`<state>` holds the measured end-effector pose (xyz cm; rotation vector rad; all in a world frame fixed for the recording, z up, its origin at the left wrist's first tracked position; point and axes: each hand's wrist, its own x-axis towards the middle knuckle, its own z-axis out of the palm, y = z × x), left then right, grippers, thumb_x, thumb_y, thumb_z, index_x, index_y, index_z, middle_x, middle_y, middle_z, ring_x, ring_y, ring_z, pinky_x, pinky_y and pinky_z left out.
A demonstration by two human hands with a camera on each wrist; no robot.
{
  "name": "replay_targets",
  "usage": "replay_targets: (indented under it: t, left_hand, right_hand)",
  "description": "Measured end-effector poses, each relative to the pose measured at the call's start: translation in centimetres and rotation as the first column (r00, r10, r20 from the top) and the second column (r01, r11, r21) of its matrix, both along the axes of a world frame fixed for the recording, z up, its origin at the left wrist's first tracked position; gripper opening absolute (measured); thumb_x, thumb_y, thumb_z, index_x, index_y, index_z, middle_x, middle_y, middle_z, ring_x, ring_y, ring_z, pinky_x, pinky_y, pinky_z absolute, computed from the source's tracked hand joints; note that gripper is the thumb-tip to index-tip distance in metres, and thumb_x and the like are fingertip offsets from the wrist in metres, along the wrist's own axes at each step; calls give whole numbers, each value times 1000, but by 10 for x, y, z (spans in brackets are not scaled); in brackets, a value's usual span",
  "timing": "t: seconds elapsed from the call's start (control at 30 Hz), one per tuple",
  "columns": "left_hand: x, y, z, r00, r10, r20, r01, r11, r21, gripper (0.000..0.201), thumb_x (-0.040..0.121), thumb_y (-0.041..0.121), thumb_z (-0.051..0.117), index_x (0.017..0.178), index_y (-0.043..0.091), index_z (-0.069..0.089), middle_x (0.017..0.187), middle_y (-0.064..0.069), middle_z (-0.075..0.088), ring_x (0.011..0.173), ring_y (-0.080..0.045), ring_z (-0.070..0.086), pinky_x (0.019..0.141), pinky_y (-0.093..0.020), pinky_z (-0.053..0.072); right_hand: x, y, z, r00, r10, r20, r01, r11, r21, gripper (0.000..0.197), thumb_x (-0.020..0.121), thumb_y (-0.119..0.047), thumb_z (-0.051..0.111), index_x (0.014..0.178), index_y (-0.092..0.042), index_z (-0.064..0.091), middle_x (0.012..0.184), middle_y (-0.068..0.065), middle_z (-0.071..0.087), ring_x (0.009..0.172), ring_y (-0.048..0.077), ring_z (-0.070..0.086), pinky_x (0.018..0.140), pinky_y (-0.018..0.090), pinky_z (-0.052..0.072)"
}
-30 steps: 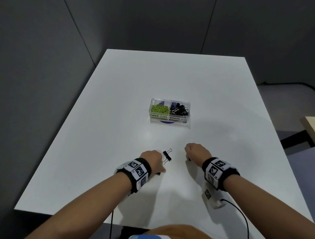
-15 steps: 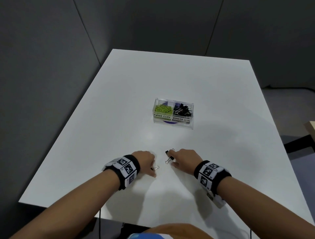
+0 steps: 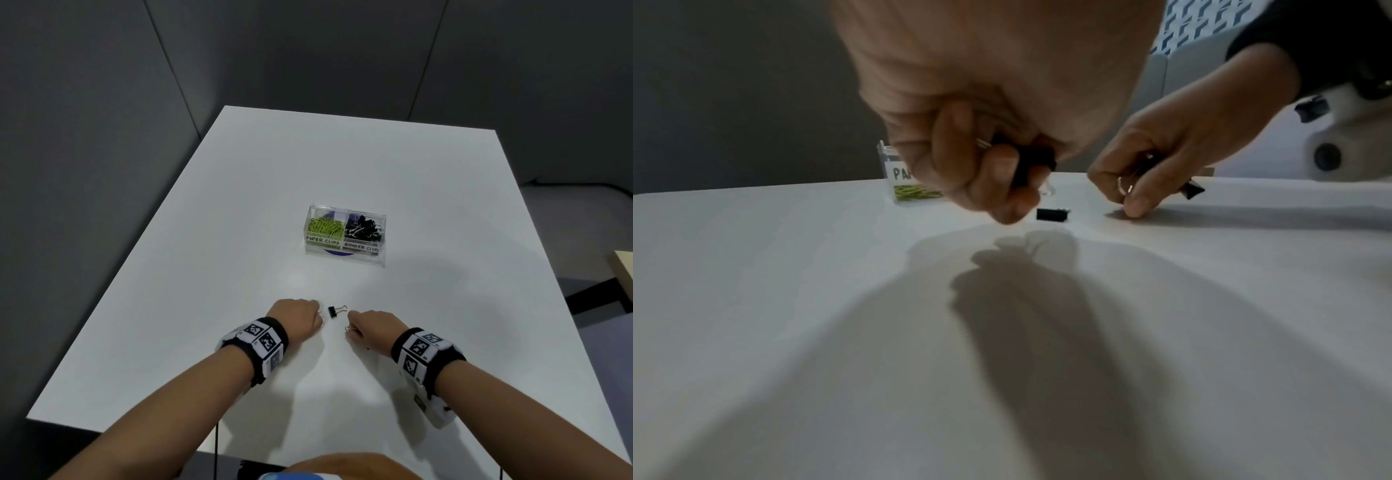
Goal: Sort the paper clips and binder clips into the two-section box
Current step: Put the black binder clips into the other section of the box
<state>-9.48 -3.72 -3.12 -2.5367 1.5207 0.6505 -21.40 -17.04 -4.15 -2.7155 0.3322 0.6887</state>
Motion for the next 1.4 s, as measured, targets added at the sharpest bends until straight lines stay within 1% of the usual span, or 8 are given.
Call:
replay_targets:
  t: [0.2, 0.33, 0.47, 0.57, 0.7, 0.97, 1.2, 1.4]
  left_hand:
    - [19, -9, 9, 998, 59, 1, -59, 995, -83, 27, 97, 21, 29, 102, 3, 49, 99, -16, 64, 89, -34, 59, 72, -35, 42]
    - [35, -12, 16, 997, 77, 9, -76, 990, -117, 27, 98, 21, 28, 100, 5, 49, 97, -16, 64, 87, -33, 59, 70, -34, 41]
    - [54, -22, 29, 996, 89, 2, -87, 980, -177, 39, 101, 31, 22, 103, 6, 52, 98, -12, 64, 89, -31, 59, 74, -35, 43]
    - [69, -39, 37, 996, 92, 14, -87, 973, -213, 38, 101, 34, 24, 98, 8, 52, 90, -10, 61, 74, -26, 53, 65, -31, 38]
    - [87, -69, 40, 993, 77, -94, -96, 969, -227, 26, 101, 29, 33, 90, 11, 48, 82, -5, 52, 71, -21, 47, 63, -29, 34]
    - [105, -104, 36, 990, -16, -141, -20, 967, -254, 26, 99, 22, 37, 107, 6, 57, 109, -10, 59, 94, -26, 57, 73, -30, 40]
    - [104, -113, 24, 991, 8, -133, -38, 975, -221, 28, 98, 21, 38, 104, 5, 60, 109, -11, 58, 95, -29, 58, 80, -36, 47]
    - [100, -112, 20, 987, 10, -157, -47, 971, -236, 27, 96, 17, 39, 98, 3, 62, 101, -12, 61, 87, -26, 57, 72, -32, 42]
  right_hand:
    - [20, 1, 1, 993, 15, 120, -12, 1000, -27, 36, 98, -24, 37, 132, -13, 35, 103, 13, 65, 94, 33, 60, 76, 36, 43]
    - [29, 7, -5, 994, 63, 89, -54, 994, -99, 25, 96, -19, 36, 117, -6, 42, 68, 5, 49, 76, 32, 54, 64, 34, 34]
    - [34, -10, 10, 992, -6, 130, 9, 1000, -27, 26, 98, -25, 35, 115, -6, 43, 99, 15, 65, 89, 33, 61, 71, 36, 42]
    - [48, -35, 36, 938, -153, 310, 148, 988, 40, 24, 99, -29, 37, 115, -13, 45, 90, 6, 64, 78, 24, 59, 69, 32, 47]
    - [90, -75, 62, 781, -367, 506, 351, 927, 130, 25, 98, -31, 36, 119, -16, 39, 79, 0, 54, 70, 21, 50, 63, 32, 37]
    - [140, -95, 40, 718, -522, 461, 364, 846, 390, 21, 96, -23, 40, 115, -14, 45, 92, 5, 51, 86, 23, 47, 71, 31, 32]
    - [122, -114, 11, 825, -219, 520, 231, 972, 43, 29, 94, -22, 43, 119, -9, 52, 108, 13, 58, 100, 32, 48, 87, 40, 34]
    - [106, -118, 6, 855, -39, 518, 95, 992, -81, 42, 79, -30, 28, 100, -8, 57, 98, 11, 61, 87, 31, 53, 77, 38, 43]
